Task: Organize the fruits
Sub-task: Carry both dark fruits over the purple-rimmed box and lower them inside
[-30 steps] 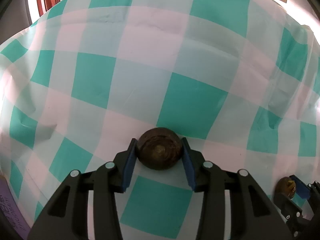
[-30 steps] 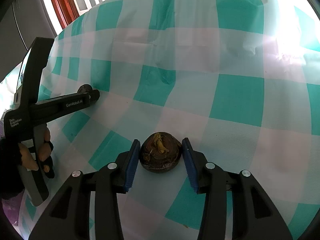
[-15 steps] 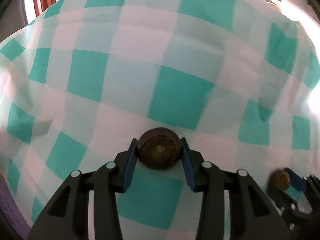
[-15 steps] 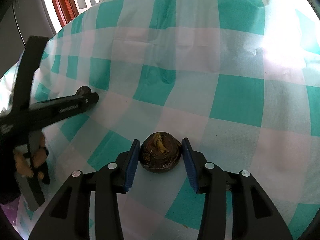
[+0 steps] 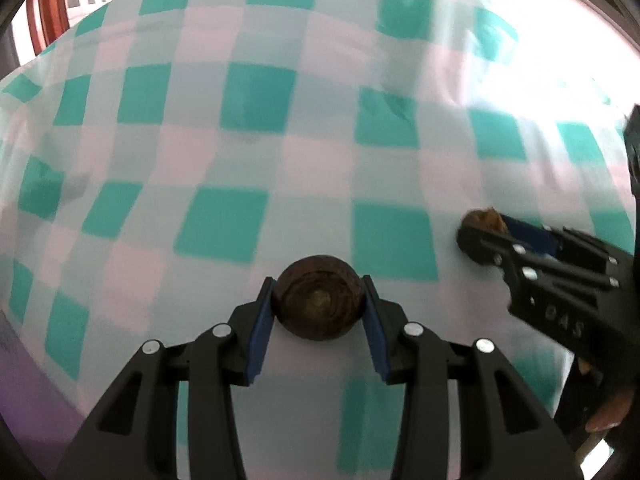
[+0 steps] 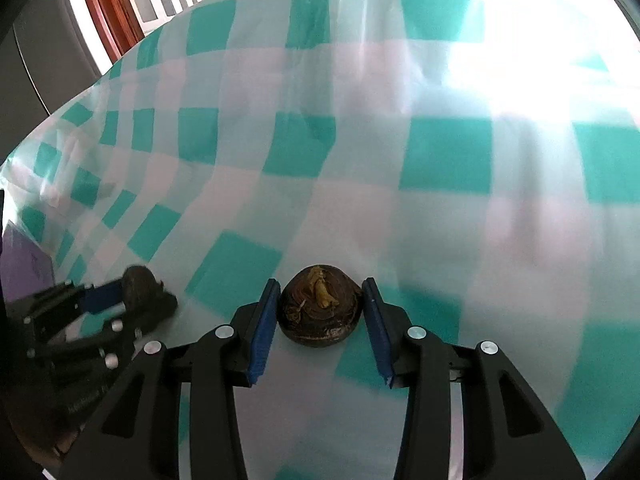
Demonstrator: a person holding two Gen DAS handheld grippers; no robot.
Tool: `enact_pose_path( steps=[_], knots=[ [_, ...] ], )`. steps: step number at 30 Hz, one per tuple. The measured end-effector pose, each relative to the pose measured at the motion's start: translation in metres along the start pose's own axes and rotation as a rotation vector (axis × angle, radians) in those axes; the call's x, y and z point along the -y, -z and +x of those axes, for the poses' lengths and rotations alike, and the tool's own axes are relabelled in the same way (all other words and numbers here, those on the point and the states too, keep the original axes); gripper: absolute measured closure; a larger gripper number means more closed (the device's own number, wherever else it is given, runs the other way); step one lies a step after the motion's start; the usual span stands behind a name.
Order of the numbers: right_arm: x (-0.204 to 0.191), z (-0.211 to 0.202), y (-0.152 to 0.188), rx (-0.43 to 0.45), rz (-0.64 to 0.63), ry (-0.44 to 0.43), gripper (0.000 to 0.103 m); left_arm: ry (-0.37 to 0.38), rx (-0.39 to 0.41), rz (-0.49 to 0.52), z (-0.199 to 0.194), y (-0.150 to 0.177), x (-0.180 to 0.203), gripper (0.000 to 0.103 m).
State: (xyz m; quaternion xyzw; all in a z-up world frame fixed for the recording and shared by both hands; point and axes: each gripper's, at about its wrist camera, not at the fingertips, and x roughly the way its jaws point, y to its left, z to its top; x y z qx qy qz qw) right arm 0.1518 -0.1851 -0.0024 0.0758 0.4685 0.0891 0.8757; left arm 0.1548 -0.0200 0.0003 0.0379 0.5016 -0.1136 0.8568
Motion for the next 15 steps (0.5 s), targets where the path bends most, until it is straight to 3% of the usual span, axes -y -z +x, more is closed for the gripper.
enact_pose_path(
  steps=[7,15],
  knots=[
    [-0.015,-0.024,0.034,-0.039,-0.006,0.002,0.062,0.060,-0.035,0.077,-0.023,0.039,0.025,0.061],
    [-0.017,-0.056,0.076,-0.065,-0.021,0.062,0.062,0.106,-0.046,0.178,-0.054,0.077,0.049,0.061]
  ],
)
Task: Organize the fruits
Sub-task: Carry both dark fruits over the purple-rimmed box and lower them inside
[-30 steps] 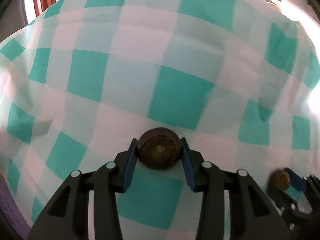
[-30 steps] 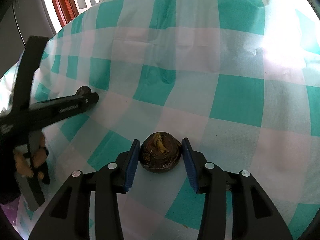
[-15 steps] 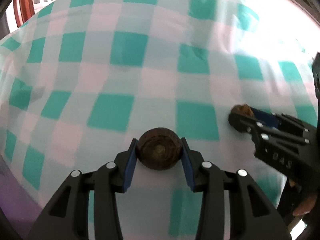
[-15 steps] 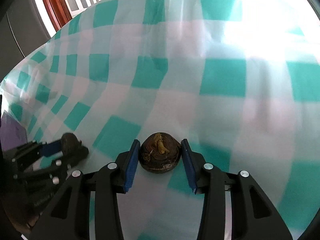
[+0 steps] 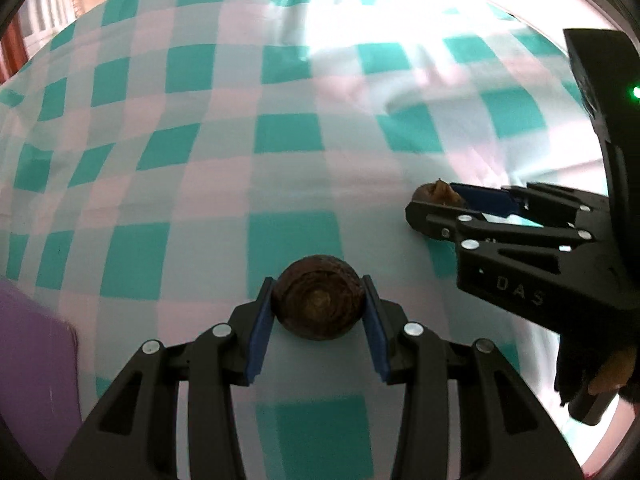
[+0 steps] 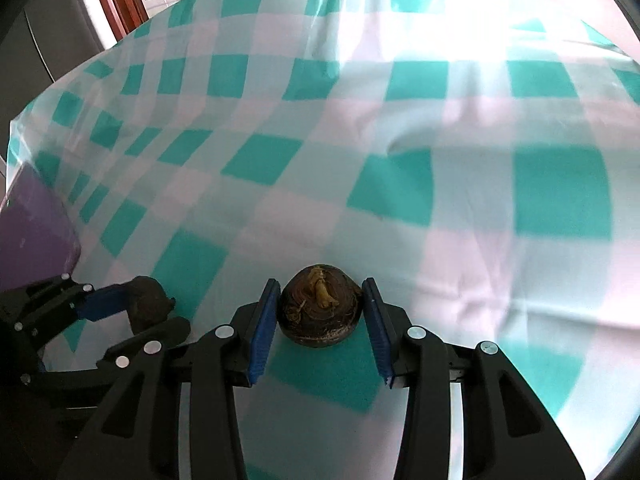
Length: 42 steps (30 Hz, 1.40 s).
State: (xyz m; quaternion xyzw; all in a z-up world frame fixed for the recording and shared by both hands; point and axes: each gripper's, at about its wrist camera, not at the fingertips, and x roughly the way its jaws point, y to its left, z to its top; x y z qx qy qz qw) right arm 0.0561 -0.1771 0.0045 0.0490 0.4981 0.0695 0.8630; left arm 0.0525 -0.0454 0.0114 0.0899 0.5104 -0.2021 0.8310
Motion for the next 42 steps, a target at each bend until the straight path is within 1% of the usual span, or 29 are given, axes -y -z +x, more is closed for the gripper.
enact_pose_path(
  steps=[3,8,13,16,22,25,28,30,33,38,42],
  knots=[
    [-0.001,-0.014,0.021,-0.005,0.007,0.021,0.062,0.012,-0.001,0.048,-0.012,0.018,0.011,0.061],
    [-0.006,-0.038,0.058,-0.018,0.024,0.040,0.062,0.047,-0.017,0.074,-0.034,0.053,0.023,0.061],
    [-0.009,-0.062,0.097,-0.033,0.062,0.047,0.062,0.091,-0.058,0.101,-0.052,0.090,0.038,0.061],
    [-0.014,-0.075,0.117,-0.046,0.082,0.045,0.062,0.115,-0.080,0.134,-0.065,0.115,0.049,0.061],
    [-0.025,-0.102,0.155,-0.069,0.115,0.036,0.062,0.128,-0.091,0.190,-0.091,0.148,0.061,0.061],
    [-0.036,-0.119,0.171,-0.078,0.109,0.024,0.062,0.133,-0.070,0.221,-0.111,0.159,0.065,0.061],
    [-0.048,-0.137,0.182,-0.080,0.094,0.006,0.062,0.134,-0.034,0.239,-0.136,0.164,0.064,0.061],
    [-0.056,-0.152,0.187,-0.074,0.081,-0.004,0.062,0.133,0.004,0.247,-0.156,0.166,0.062,0.061],
    [-0.068,-0.172,0.186,-0.057,0.043,-0.005,0.062,0.134,0.054,0.238,-0.184,0.170,0.057,0.061],
    [-0.093,-0.202,0.175,-0.018,-0.042,-0.009,0.062,0.110,0.132,0.219,-0.220,0.176,0.045,0.061],
    [-0.116,-0.214,0.166,-0.006,-0.107,-0.021,0.062,0.097,0.180,0.190,-0.243,0.183,0.031,0.061]
  ],
)
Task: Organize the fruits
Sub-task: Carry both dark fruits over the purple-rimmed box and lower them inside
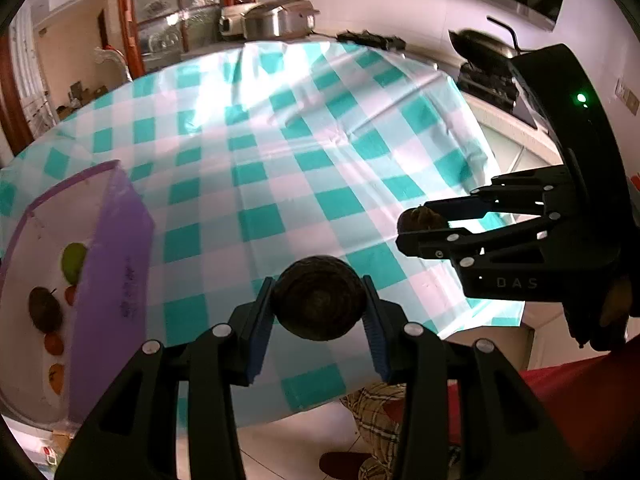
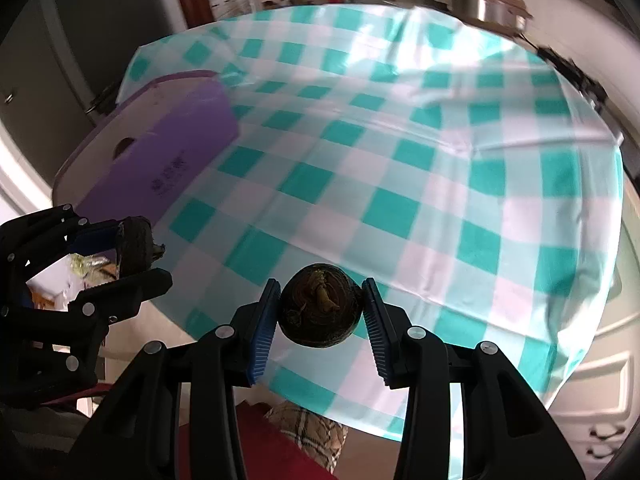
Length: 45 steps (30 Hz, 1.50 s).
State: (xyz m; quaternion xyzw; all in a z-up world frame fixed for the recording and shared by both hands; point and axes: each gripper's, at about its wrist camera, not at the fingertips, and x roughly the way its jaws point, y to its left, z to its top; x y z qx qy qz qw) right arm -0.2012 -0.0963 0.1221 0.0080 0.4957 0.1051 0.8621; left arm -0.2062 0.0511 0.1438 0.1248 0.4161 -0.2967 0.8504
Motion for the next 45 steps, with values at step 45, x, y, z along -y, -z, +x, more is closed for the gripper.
enact_pose_path(
  steps=[45],
  knots=[
    [-0.250,0.149,-0.204,-0.170,-0.551,-0.455,0.062,-0.492,-0.223,-0.686,-0.022,0.053,-0.237,0.061]
  ],
)
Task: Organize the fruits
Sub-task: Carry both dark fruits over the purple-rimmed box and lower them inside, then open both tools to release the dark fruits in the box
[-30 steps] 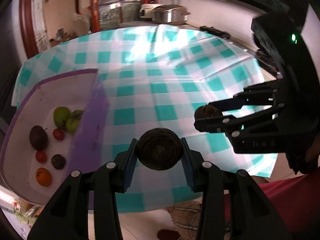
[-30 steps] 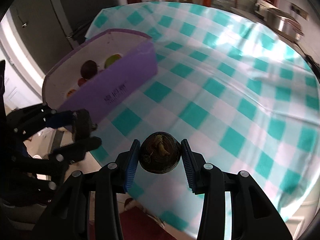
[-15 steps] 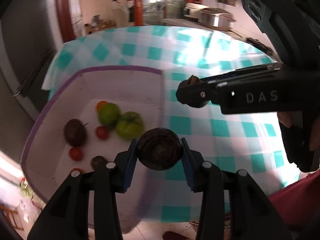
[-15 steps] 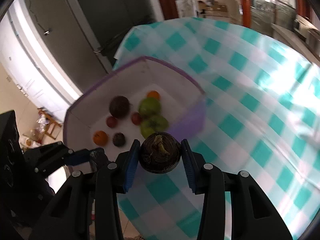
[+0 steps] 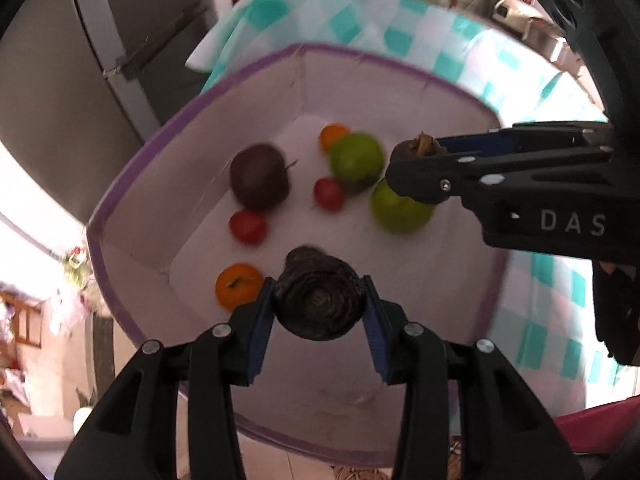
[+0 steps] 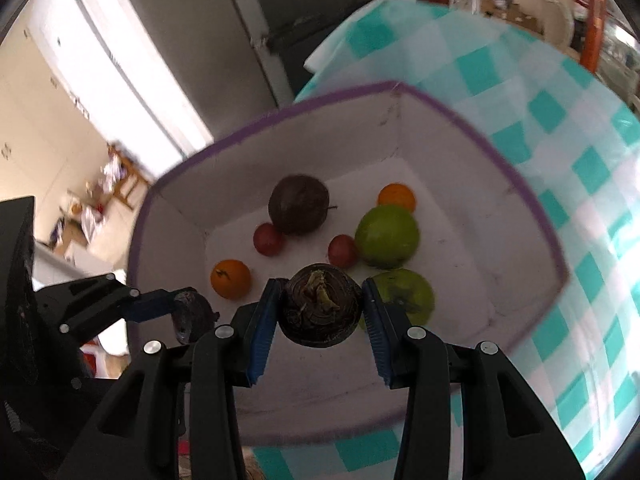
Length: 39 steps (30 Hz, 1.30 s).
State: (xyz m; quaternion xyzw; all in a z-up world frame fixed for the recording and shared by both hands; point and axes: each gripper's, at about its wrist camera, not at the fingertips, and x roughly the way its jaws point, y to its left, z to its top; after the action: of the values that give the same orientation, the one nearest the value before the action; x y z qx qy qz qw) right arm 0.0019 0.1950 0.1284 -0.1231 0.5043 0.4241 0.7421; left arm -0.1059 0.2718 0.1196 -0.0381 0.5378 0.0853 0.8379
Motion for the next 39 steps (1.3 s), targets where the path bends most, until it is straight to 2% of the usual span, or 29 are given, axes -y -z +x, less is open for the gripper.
enact_pose_path(
  steps=[9,14,20,26,34,39],
  knots=[
    [-0.012,0.065,-0.015,-0.249,-0.233,0.041,0.062,-0.050,-0.147,0.036,0.033,-0.002,0.003,0.061],
    [-0.017,0.086,-0.019,-0.322,-0.338,0.050,0.062,-0.073,-0.227,0.034,0.049,-0.001,-0.001,0.061],
    [-0.022,0.100,-0.022,-0.388,-0.392,0.034,0.062,-0.082,-0.289,0.028,0.060,-0.001,0.001,0.061],
    [-0.022,0.105,-0.023,-0.419,-0.384,0.028,0.060,-0.081,-0.303,0.010,0.058,0.001,-0.001,0.060],
    [-0.016,0.101,-0.028,-0.389,-0.347,0.041,0.056,-0.073,-0.302,0.012,0.058,-0.005,-0.006,0.057],
    [-0.011,0.098,-0.030,-0.334,-0.325,0.076,0.037,-0.066,-0.281,0.021,0.052,-0.005,-0.003,0.044]
  ],
)
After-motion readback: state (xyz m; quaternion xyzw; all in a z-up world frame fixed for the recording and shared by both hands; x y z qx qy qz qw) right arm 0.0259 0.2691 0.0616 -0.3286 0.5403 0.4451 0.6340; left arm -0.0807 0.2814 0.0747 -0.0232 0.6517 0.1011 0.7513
